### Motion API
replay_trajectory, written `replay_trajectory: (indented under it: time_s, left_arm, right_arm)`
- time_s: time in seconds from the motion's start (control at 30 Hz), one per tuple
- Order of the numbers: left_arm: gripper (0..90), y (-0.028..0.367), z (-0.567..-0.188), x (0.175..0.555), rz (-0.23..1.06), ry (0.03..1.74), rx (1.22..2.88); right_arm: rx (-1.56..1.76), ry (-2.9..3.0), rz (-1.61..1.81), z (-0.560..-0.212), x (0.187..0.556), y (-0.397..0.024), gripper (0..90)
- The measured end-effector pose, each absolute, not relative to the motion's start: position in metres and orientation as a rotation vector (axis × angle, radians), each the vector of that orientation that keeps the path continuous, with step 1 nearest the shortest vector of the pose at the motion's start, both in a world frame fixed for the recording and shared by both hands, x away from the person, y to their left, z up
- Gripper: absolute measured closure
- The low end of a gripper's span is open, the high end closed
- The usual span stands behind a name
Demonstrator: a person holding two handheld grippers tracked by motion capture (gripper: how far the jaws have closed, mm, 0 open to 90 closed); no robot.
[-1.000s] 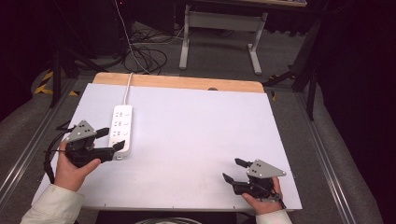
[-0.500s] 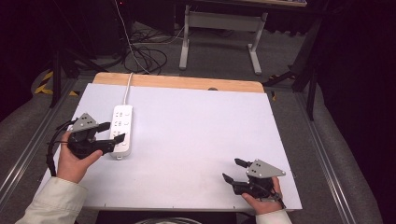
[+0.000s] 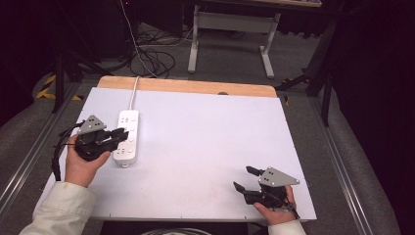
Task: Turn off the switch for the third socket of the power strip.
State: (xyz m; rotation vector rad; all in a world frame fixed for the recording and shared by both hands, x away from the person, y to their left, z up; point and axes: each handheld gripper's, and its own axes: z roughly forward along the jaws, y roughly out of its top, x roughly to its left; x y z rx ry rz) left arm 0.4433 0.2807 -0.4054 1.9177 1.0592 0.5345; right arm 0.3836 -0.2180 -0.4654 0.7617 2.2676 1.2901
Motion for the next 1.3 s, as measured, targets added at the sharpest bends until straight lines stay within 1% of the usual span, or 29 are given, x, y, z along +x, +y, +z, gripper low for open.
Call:
replay_trajectory:
  time_s: [0.1, 0.33, 0.63, 0.83, 0.97, 1.3]
  left_arm:
    - [89.5, 0.279, -0.408, 0.447, 0.542, 1.057, 1.920]
    - [89.8, 0.276, -0.418, 0.460, 0.540, 1.093, 1.934]
    - [89.8, 0.275, -0.434, 0.476, 0.566, 1.096, 1.972]
    - [89.8, 0.276, -0.442, 0.482, 0.565, 1.109, 1.995]
    - [89.8, 0.275, -0.447, 0.486, 0.533, 1.109, 2.009]
    - [89.8, 0.271, -0.458, 0.492, 0.541, 1.147, 2.064]
  right_arm:
    - [0.755, 2.268, 1.287, -0.465, 0.384, -0.218, 31.0]
    - [0.757, 2.270, 1.285, -0.466, 0.384, -0.218, 31.0]
    - [0.753, 2.272, 1.284, -0.466, 0.384, -0.218, 30.9]
    - [0.752, 2.273, 1.285, -0.466, 0.384, -0.218, 31.0]
    - [0.752, 2.274, 1.286, -0.466, 0.384, -0.218, 31.0]
    - [0.749, 2.276, 1.286, -0.466, 0.384, -0.218, 30.9]
